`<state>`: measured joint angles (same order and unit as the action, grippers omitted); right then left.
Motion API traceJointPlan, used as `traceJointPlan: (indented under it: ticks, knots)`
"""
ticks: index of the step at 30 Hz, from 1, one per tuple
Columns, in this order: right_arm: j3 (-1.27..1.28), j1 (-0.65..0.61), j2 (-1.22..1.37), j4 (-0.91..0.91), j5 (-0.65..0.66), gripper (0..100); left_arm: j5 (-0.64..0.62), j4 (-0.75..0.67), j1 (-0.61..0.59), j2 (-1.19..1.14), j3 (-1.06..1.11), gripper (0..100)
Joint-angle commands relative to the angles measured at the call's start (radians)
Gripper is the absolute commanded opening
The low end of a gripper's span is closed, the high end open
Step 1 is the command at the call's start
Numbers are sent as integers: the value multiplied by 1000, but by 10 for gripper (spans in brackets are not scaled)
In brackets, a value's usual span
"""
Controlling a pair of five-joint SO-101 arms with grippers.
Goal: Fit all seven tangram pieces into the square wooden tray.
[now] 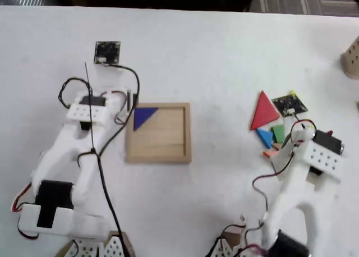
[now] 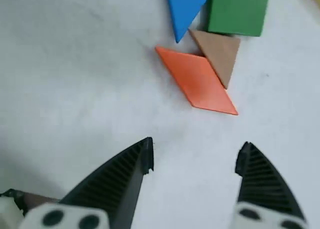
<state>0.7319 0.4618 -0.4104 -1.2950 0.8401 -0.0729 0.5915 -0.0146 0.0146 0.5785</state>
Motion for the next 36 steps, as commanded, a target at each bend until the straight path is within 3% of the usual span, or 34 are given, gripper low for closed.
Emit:
traceJointPlan:
  ticks: [1, 14, 28, 36]
  knots:
    - [-75, 4, 157, 73, 32, 247, -3, 2, -5, 5, -49, 215]
    - [-114, 31, 427, 282, 166, 241, -3, 3, -10, 4, -46, 217]
    - [-115, -39, 472, 318, 163, 237, -2, 3, -10, 4, -46, 217]
    - [-115, -44, 470, 318, 163, 14, -2, 2, -10, 4, -46, 217]
